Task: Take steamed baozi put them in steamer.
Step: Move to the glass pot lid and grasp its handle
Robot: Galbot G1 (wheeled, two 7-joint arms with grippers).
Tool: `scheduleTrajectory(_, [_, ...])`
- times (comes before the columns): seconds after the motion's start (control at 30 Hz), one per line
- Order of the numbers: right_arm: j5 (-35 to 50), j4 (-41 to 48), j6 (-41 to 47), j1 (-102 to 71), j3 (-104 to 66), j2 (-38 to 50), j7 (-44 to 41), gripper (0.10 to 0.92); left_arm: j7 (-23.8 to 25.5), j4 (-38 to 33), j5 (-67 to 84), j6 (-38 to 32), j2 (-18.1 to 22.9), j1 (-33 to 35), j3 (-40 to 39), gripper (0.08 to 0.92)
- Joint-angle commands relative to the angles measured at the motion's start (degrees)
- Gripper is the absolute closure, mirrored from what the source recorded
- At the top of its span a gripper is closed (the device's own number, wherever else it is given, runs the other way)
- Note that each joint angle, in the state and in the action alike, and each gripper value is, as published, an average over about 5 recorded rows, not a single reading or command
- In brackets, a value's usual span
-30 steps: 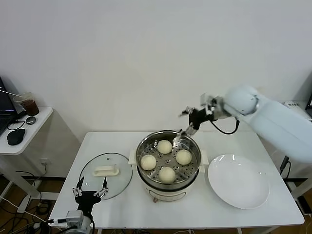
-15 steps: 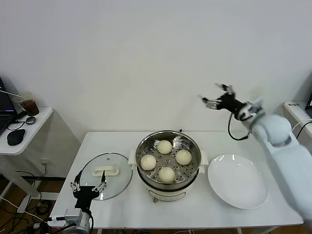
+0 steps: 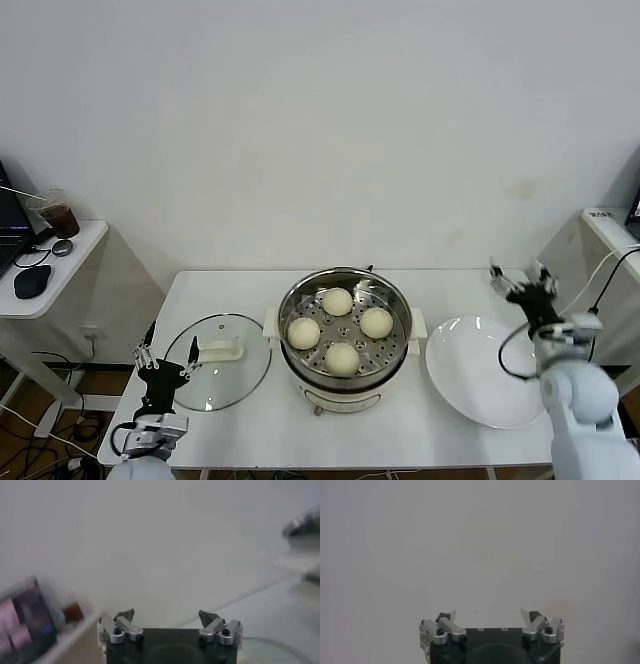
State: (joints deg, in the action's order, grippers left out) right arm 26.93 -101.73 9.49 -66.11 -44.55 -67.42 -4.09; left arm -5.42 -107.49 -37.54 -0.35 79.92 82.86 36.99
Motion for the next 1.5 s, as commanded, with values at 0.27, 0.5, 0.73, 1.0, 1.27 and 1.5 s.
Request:
scheduleTrajectory(0.27, [-2.66, 0.02, -2.80, -10.97, -5.87, -6.11, 3.70, 0.203, -4.85, 14.60, -44.09, -0.47, -14.50, -2.43, -5.54, 0.177])
scheduleTrajectory(0.5, [-3.29, 0.88, -3.04, -10.92, -5.57, -6.27, 3.48, 0.203, -6.56, 14.30, -42.32, 5.33, -11.59, -2.44, -5.95, 0.177])
scheduleTrajectory(0.73, [-3.50, 1.12, -3.35, -11.42, -5.66, -6.39, 3.41, 0.203, -4.61, 12.09, -39.31, 5.06, -10.88, -2.08, -7.70, 0.177])
scheduleTrajectory(1.0, [-3.81, 1.44, -3.46, -11.44, -5.55, -6.85, 3.42, 0.203, -3.92, 12.99, -36.85, 6.90, -8.89, -3.80, -9.97, 0.177])
scheduleTrajectory(1.27, [-4.13, 1.57, -3.73, -11.55, -5.45, -7.64, 3.44, 0.203, -5.11, 17.97, -36.94, 7.77, -6.96, -6.92, -11.18, 0.177])
scheduleTrajectory(1.5, [-4.04, 1.72, -3.76, -11.34, -5.45, -7.93, 3.47, 0.203, -5.83, 21.40, -37.48, 7.86, -6.72, -10.18, -11.38, 0.177])
